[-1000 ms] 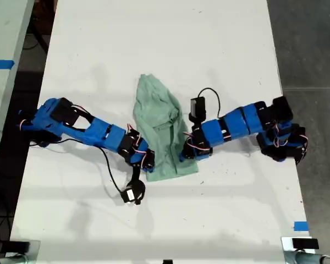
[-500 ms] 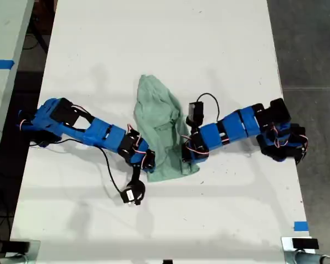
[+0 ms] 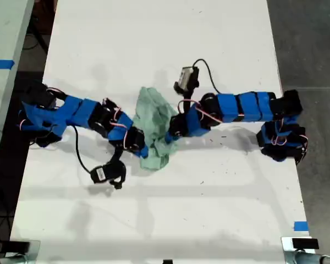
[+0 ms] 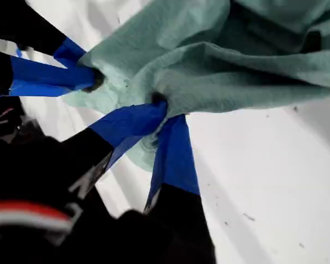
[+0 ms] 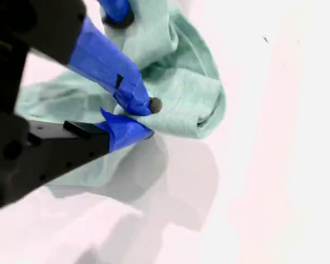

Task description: Fold t shirt

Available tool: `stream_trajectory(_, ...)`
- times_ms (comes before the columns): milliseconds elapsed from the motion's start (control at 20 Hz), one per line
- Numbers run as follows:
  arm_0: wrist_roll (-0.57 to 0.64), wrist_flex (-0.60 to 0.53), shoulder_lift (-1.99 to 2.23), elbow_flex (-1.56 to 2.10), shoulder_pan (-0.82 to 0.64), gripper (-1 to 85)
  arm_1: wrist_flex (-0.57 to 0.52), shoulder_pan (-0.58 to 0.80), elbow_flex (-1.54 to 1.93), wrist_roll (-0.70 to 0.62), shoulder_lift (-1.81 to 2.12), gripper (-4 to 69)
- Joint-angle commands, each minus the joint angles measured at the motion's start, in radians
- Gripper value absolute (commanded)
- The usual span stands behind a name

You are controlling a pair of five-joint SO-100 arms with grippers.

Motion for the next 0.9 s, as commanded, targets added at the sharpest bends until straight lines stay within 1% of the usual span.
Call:
stream_trajectory(0, 0.100, 0.026, 0.192, 0.041, -0.253, -0.3, -0.061, 0.195, 0.008, -0.107, 0.091, -1.3)
stream_trajectory(50, 0.127, 0.026, 0.209, 0.084, -0.334, -0.3, -0.083, 0.250, 0.025, -0.137, 0.069, -1.3)
stream_trajectory(150, 0.153, -0.005, 0.229, 0.195, -0.443, -0.3, -0.118, 0.321, 0.028, -0.175, -0.008, -1.3)
stream_trajectory(300, 0.164, -0.138, 0.295, 0.449, -0.548, -0.3, -0.195, 0.379, 0.028, -0.224, -0.117, -1.3)
stream_trajectory(400, 0.176, -0.216, 0.350, 0.612, -0.606, -0.3, -0.218, 0.400, 0.026, -0.255, -0.155, -1.3)
stream_trajectory(450, 0.184, -0.249, 0.373, 0.676, -0.624, 1.0, -0.219, 0.405, 0.026, -0.259, -0.169, -1.3)
stream_trajectory(500, 0.190, -0.265, 0.388, 0.713, -0.635, 7.0, -0.216, 0.407, 0.026, -0.259, -0.172, 2.0)
stream_trajectory(550, 0.193, -0.252, 0.390, 0.718, -0.646, 15.1, -0.201, 0.411, 0.014, -0.265, -0.164, 12.2)
stream_trajectory(600, 0.201, -0.225, 0.400, 0.706, -0.660, 19.5, -0.158, 0.423, -0.011, -0.268, -0.140, 19.6)
stream_trajectory(700, 0.225, -0.164, 0.495, 0.686, -0.710, 19.0, -0.080, 0.472, -0.017, -0.284, -0.023, 23.3)
stream_trajectory(850, 0.298, -0.054, 0.759, 0.684, -0.861, 12.2, 0.089, 0.595, 0.029, -0.305, 0.209, 23.1)
